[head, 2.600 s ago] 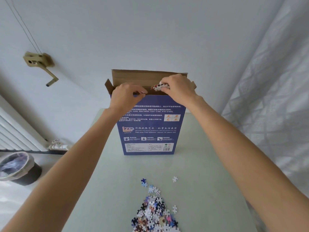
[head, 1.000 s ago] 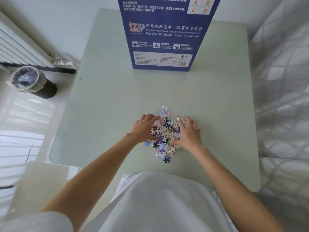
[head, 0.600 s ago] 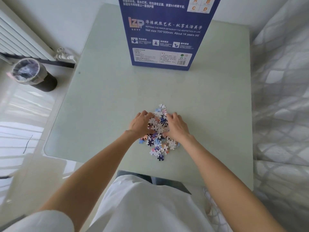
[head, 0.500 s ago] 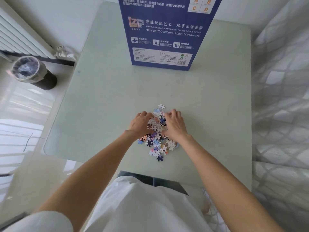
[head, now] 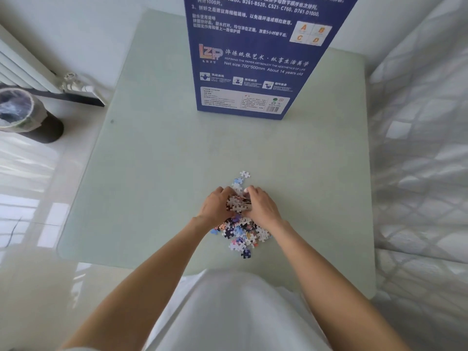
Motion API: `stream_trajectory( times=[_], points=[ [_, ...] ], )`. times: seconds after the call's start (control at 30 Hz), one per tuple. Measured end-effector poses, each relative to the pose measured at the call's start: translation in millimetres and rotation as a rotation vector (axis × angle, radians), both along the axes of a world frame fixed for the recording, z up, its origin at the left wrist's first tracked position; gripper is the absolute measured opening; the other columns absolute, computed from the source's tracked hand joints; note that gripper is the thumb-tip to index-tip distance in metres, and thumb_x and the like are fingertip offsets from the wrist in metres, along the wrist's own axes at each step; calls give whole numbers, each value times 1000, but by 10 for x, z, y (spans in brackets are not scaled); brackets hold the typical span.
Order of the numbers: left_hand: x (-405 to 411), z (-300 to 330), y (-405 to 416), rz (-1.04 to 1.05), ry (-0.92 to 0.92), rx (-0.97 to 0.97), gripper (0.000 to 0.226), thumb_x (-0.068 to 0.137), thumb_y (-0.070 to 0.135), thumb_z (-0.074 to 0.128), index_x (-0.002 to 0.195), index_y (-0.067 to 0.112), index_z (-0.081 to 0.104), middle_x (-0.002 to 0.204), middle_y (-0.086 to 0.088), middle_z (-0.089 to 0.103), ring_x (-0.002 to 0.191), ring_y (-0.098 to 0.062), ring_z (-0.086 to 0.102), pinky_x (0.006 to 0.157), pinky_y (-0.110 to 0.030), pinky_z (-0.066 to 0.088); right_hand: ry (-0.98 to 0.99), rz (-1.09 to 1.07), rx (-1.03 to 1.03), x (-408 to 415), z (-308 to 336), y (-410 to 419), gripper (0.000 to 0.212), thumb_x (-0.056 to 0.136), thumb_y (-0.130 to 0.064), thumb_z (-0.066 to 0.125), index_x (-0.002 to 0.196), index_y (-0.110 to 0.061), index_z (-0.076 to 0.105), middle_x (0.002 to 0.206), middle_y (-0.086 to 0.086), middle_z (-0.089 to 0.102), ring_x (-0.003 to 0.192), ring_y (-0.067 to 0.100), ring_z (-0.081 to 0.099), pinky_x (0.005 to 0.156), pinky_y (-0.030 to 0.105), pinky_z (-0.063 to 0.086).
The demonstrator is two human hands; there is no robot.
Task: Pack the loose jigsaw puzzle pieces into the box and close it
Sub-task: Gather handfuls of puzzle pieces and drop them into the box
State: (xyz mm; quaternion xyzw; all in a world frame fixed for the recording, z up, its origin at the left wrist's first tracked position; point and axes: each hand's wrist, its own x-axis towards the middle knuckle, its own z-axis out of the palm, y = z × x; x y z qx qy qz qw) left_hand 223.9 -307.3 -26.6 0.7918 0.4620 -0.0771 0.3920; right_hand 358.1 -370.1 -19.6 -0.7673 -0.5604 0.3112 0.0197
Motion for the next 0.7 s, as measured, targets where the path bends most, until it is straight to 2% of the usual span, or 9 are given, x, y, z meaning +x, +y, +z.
stream_trajectory(
  times=[0.1,0.23,0.3,0.43,0.6,0.67,0.7],
  points=[
    [-47,-12,22,-11,-18,6,55,76,24,75,124,14,50,114,-9,54,103,-25,54,83,-27,40,-37,-18,13,-40,-4,-33,52,78,-25,73,119,-8,46,115,8,50,107,23,47,85,29,43],
    [-98,-42,30,-9,-81,55,43,78,19,73,117,16,57,114,-7,55,106,-24,52,89,-28,40,-72,-51,64,-77,-5,-74,47,79,-28,72,116,-9,49,113,5,51,106,21,48,83,28,44],
    [-111,-52,34,-14,-96,67,39,79,21,72,115,15,58,111,-6,59,103,-24,55,88,-29,42,-46,-68,85,-96,-8,-94,44,79,-29,72,112,-10,51,109,3,57,101,20,54,79,27,45],
    [-117,-46,65,-22,-96,43,34,83,27,69,113,18,58,105,-1,68,94,-22,63,81,-32,50,27,-116,117,-89,-20,-119,36,79,-27,73,106,-10,56,102,3,64,92,21,59,68,24,38],
    [-123,-10,117,-35,-155,57,29,85,27,66,113,26,61,105,3,68,90,-16,64,83,-32,52,137,-170,173,-41,37,-73,37,80,-25,72,113,-11,63,109,4,68,98,20,62,82,26,44],
    [-119,-7,136,-32,-170,76,28,86,26,66,113,24,63,103,2,68,88,-17,63,83,-33,51,162,-178,190,-14,58,-58,37,81,-25,71,115,-12,64,109,4,69,90,13,65,80,23,44],
    [-121,-3,157,-21,-172,86,28,86,26,65,113,22,63,103,1,68,87,-18,64,83,-32,51,171,-183,199,5,68,-52,36,82,-25,70,116,-13,64,106,4,70,76,5,63,75,19,43]
  ],
)
